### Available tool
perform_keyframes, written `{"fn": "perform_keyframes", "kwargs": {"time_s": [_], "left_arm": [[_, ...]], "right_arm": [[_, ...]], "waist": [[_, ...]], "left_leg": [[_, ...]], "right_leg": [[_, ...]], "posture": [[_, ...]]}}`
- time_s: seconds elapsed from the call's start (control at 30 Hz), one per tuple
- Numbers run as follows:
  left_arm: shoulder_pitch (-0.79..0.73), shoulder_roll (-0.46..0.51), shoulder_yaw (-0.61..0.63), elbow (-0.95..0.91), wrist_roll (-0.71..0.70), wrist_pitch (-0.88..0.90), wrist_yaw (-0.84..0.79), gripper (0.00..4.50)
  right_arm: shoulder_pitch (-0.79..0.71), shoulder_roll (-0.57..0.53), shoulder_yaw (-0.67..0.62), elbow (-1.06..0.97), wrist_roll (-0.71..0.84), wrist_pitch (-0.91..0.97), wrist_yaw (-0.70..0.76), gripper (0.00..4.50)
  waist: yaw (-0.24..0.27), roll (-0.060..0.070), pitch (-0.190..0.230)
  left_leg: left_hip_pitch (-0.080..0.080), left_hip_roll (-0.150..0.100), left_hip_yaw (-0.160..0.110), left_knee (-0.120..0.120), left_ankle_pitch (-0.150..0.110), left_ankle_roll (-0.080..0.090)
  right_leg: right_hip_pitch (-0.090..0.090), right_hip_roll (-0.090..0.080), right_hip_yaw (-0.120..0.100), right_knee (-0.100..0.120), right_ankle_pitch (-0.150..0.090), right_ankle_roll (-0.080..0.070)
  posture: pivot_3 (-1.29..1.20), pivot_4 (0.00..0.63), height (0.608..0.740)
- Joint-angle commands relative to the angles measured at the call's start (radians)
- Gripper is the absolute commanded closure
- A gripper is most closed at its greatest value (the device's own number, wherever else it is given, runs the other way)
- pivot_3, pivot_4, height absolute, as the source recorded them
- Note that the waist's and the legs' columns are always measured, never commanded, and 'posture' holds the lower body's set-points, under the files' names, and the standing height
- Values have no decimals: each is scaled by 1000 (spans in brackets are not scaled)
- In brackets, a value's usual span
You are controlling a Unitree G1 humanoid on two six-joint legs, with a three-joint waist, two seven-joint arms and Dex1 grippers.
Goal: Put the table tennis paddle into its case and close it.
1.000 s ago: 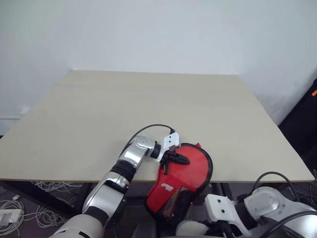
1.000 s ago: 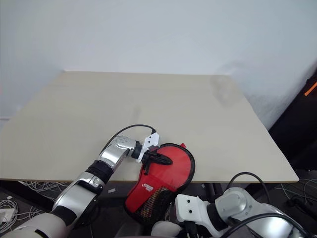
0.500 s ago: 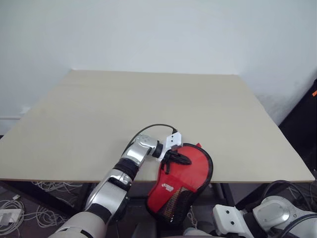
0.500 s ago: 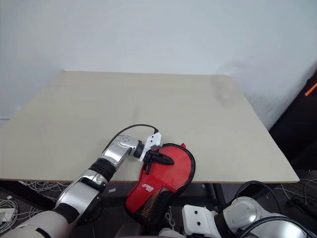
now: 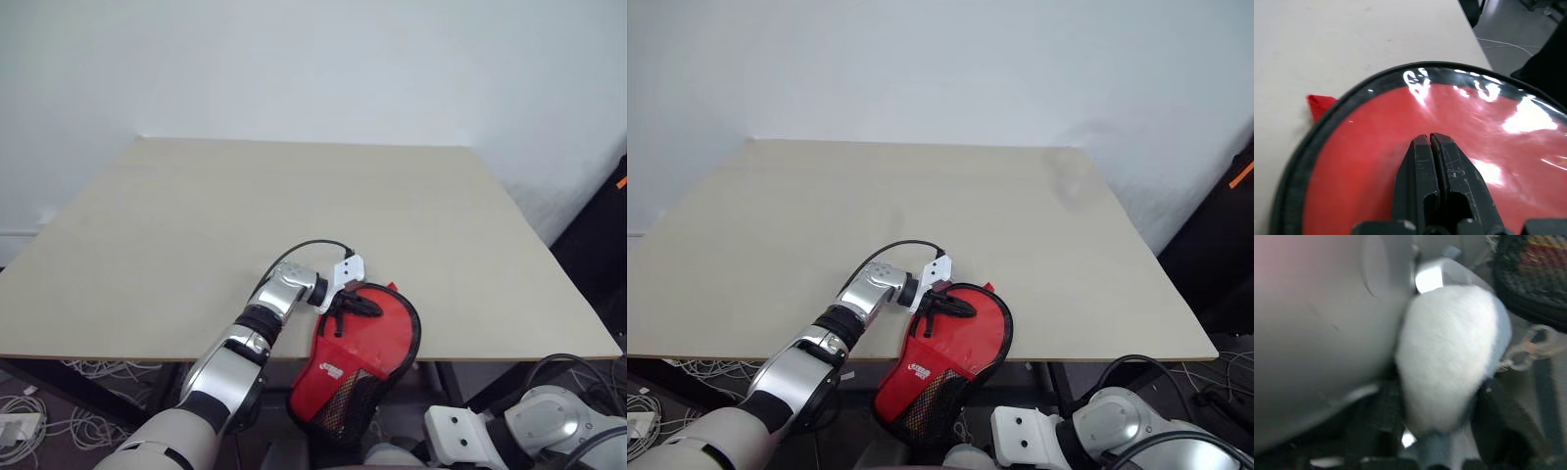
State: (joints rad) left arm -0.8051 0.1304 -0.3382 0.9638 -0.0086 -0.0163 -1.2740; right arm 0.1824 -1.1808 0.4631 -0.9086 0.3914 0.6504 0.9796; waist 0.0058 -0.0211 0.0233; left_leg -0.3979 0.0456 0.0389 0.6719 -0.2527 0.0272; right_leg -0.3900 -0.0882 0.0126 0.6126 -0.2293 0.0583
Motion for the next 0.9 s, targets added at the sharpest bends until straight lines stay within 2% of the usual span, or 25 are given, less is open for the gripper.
{"fn": "perform_keyframes", "kwargs": {"time_s": [0.03, 0.13, 0.17, 0.2, 0.33, 0.37, 0.43, 0.63, 0.7, 0.8, 0.9], "left_arm": [[-12, 0, 7, 55, 35, -12, 43, 4500], [-10, -4, 28, 63, 28, -23, 70, 4500], [-9, -5, 36, 64, 25, -23, 78, 4500], [-9, -6, 42, 66, 23, -25, 84, 4500], [25, 10, 84, 7, -13, 6, 87, 4500], [35, 14, 94, -15, -23, 15, 85, 4329], [56, 21, 116, -64, -38, 36, 93, 3906], [176, 72, 171, -395, -129, 208, 107, 1839], [215, 91, 182, -506, -150, 268, 131, 1178], [258, 113, 206, -625, -168, 310, 189, 97], [281, 138, 237, -694, -184, 349, 239, 15]], "right_arm": [[52, -54, -34, -124, 110, -45, 109, 1206], [14, -41, -198, -18, 192, -46, 125, 177], [-12, -19, -236, 24, 212, -37, 122, 16], [-28, -2, -259, 51, 222, -30, 122, 16], [-270, 237, -295, 328, 195, 66, -56, 16], [-308, 287, -297, 370, 187, 86, -95, 4], [-363, 365, -294, 439, 161, 112, -158, 0], [-443, 563, -290, 629, 65, 125, -335, 0], [-446, 603, -294, 660, 45, 124, -365, 0], [-439, 637, -300, 686, 21, 115, -388, 0], [-430, 665, -319, 714, 6, 105, -410, 0]], "waist": [[0, -1, 1], [-1, -2, 1], [-3, -3, 2], [-3, -5, 3], [-6, -7, 5], [-6, -6, 5], [-5, -6, 5], [-5, -3, 4], [-3, -1, 5], [2, 1, 6], [0, 1, 7]], "left_leg": [[0, 0, 0, -1, 0, 0], [0, 0, 0, -2, 0, 0], [0, 0, 0, -2, 0, 0], [0, 0, 0, -2, 0, 0], [2, 2, 1, -2, 0, 0], [2, 2, 2, -2, 0, 0], [1, 2, 2, -2, 0, 0], [-10, 2, 2, -7, 2, 3], [-18, 1, 3, -5, 2, 3], [-18, 0, 2, -4, 2, 4], [-18, 0, 2, -1, 3, 5]], "right_leg": [[0, 0, 0, -1, 0, 0], [0, 0, 0, -2, 0, 0], [0, 0, 0, -2, 0, 0], [0, 0, 0, -2, 0, 0], [1, 1, -1, -2, 1, -1], [0, 1, -1, -2, 1, -1], [-1, 1, -1, -2, 3, -3], [-10, 4, 1, -1, 6, -6], [-19, 4, 3, 2, 7, -5], [-19, 4, 3, 4, 7, -4], [-18, 3, 3, 7, 6, -4]], "posture": [[0, 0, 740], [0, 0, 740], [0, 0, 740], [0, 0, 740], [0, 0, 740], [0, 0, 740], [0, 0, 740], [0, 0, 740], [0, 0, 740], [0, 0, 740], [0, 0, 740]]}}
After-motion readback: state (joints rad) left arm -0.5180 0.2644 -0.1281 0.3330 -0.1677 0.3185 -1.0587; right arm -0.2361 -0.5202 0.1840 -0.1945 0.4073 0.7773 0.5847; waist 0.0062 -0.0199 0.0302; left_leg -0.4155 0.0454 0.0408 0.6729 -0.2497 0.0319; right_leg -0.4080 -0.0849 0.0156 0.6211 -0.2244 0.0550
